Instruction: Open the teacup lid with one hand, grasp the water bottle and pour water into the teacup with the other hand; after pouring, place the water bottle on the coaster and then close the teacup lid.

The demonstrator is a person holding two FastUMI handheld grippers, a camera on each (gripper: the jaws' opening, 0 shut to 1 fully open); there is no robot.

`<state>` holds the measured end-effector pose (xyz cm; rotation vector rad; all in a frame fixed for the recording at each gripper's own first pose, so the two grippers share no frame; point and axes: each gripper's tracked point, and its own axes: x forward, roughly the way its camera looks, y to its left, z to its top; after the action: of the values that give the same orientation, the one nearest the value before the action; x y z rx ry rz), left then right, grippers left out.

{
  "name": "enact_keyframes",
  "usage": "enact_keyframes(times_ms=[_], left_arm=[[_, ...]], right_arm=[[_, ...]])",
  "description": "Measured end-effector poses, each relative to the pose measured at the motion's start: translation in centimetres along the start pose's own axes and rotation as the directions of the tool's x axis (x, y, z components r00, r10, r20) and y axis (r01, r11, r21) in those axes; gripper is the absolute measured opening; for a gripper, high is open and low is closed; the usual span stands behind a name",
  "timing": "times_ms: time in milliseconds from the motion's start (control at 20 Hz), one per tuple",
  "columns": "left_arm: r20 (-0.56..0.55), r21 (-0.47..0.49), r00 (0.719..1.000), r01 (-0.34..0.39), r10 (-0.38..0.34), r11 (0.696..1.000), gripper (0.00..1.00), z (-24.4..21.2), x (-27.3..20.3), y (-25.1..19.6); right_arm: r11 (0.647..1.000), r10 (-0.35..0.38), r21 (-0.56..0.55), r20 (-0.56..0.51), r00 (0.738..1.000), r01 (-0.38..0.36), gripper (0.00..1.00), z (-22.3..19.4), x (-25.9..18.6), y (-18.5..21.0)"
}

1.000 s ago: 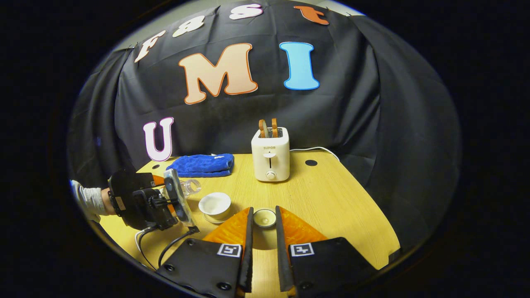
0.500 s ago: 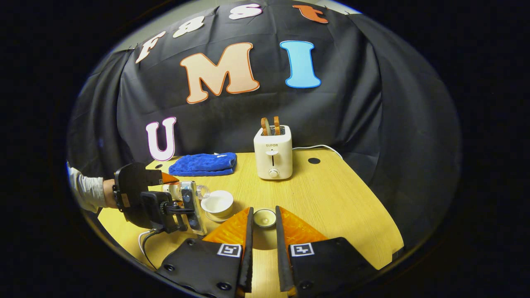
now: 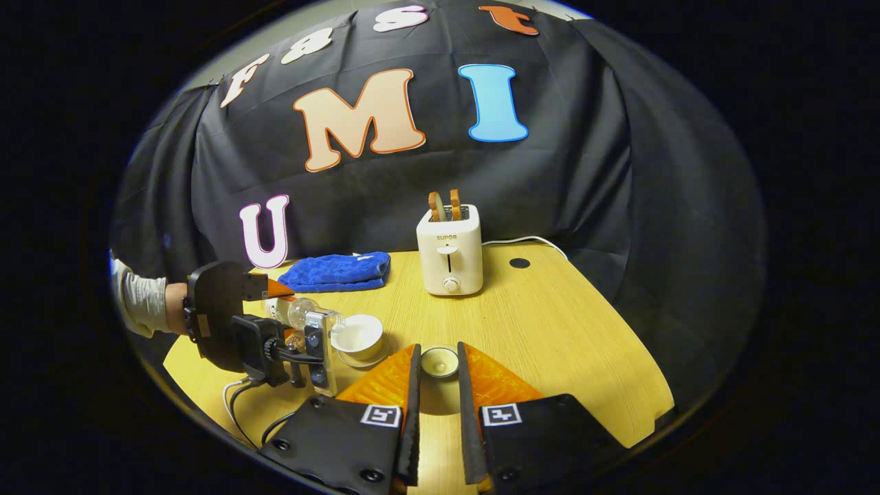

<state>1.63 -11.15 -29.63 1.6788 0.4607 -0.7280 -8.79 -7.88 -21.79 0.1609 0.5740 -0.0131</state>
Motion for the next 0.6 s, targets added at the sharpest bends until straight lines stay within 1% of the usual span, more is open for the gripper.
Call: enact_keyframes(times_ms=[350, 600], left_arm=[[-0.044, 0.079, 0.999, 0.033, -0.029, 0.996, 0.7, -0.4, 0.2, 0.9], [-0.068, 0.139, 0.997, 0.037, -0.028, 0.99, 0.7, -0.4, -0.2, 1.5]], right_arm=[[1.0, 0.013, 0.016, -0.003, 1.0, -0.013, 0.29, -0.7, -0.2, 0.1], [0.999, 0.015, 0.04, 0.002, 1.0, -0.015, 0.29, -0.6, -0.1, -0.3]])
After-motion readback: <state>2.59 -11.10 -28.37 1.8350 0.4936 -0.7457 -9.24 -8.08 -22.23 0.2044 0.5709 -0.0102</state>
